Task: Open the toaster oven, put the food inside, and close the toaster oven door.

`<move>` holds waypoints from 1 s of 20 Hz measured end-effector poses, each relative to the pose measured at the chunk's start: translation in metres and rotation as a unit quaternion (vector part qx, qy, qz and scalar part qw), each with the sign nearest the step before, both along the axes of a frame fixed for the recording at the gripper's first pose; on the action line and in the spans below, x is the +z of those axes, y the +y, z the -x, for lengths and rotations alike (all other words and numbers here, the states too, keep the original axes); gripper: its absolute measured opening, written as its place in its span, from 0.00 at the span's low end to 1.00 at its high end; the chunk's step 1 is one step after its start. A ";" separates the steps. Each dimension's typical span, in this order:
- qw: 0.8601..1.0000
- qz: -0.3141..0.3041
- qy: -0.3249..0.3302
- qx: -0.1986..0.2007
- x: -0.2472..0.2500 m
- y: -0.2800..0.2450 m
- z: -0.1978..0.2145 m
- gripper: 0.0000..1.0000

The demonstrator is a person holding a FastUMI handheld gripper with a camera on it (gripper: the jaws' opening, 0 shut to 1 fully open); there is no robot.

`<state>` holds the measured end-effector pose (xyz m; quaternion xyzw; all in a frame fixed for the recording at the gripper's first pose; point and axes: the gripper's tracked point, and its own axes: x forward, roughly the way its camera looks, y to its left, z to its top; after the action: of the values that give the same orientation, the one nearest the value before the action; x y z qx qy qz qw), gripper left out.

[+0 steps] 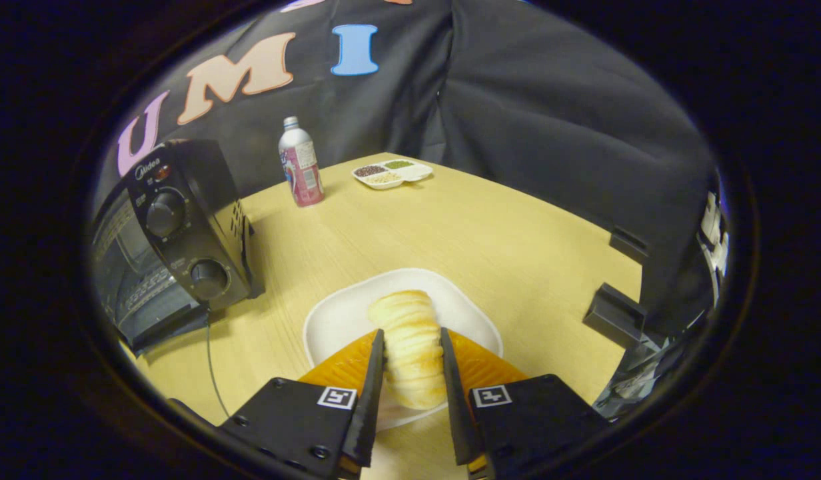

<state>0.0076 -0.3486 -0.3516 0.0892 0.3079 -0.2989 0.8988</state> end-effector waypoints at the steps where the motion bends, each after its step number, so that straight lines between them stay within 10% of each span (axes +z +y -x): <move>1: 1.000 -0.006 -0.014 -0.002 0.007 0.004 -0.001 0.49; 13: 0.994 -0.075 -0.062 -0.051 0.088 0.098 0.021 0.48; 20: 0.984 -0.156 -0.085 0.018 0.093 0.210 -0.023 0.48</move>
<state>0.0307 -0.1385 -0.2583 0.2481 0.2753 -0.2221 0.9019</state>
